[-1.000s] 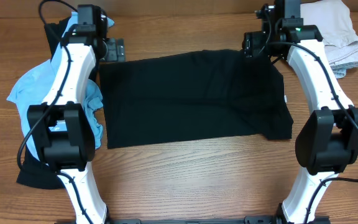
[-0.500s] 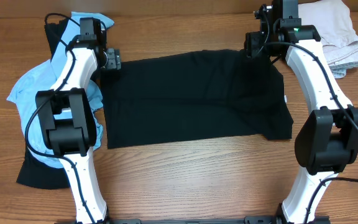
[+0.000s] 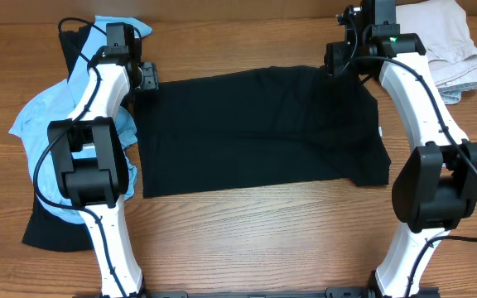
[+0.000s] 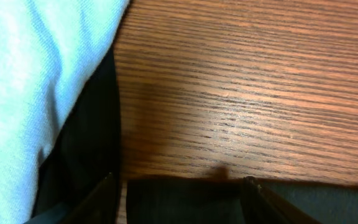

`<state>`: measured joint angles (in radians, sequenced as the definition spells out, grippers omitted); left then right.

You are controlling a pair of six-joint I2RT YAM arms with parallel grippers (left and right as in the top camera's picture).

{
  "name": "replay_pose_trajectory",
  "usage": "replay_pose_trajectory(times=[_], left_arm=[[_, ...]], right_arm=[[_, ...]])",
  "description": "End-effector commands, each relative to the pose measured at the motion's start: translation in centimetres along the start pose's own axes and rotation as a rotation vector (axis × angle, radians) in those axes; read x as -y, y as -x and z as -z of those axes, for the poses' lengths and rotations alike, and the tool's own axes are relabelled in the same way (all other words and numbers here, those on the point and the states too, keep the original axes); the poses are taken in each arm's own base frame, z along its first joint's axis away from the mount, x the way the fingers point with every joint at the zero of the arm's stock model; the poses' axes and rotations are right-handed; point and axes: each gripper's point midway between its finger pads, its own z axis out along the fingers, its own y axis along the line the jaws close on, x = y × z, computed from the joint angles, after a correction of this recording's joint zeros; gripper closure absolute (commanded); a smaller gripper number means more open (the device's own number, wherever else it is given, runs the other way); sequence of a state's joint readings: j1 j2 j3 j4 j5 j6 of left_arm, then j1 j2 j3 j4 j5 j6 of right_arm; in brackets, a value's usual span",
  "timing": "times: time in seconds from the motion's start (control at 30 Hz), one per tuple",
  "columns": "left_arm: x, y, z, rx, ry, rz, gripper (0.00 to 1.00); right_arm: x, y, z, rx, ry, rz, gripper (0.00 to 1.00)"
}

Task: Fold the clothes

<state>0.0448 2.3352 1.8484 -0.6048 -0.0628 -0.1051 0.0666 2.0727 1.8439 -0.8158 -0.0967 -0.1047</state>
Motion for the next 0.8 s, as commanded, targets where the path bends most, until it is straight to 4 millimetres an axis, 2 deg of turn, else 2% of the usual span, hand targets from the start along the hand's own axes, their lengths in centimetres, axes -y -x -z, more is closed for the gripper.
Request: replay_pose_trajectory(times=[0.0,0.2,0.33,0.6,0.77], left_arm=[[1.1,0.5,0.2,0.014,-0.020,0.004,0.34],[1.2,0.4,0.1,0.012,-0.023,0.003,0.34],[1.9,-0.4,-0.5,-0.014,-0.064,0.005,0.33],[1.8,-0.8,-0.9,-0.030,-0.059,0.014,0.34],[1.7,-1.9,-1.8,-0.063,-0.051,0.018,0.36]], right_arm=[[-0.2,0.5,-0.1,0.013,-0.004,0.004,0.39],[-0.2,0.5,-0.1,0.014,-0.003,0.004,0.40],[-0.2,0.5,-0.1,0.013,-0.003,0.004,0.40],[-0.2,0.3,-0.1,0.008,-0.003,0.003,0.40],[-0.2,0.3,-0.1,0.006,-0.003,0.003,0.40]])
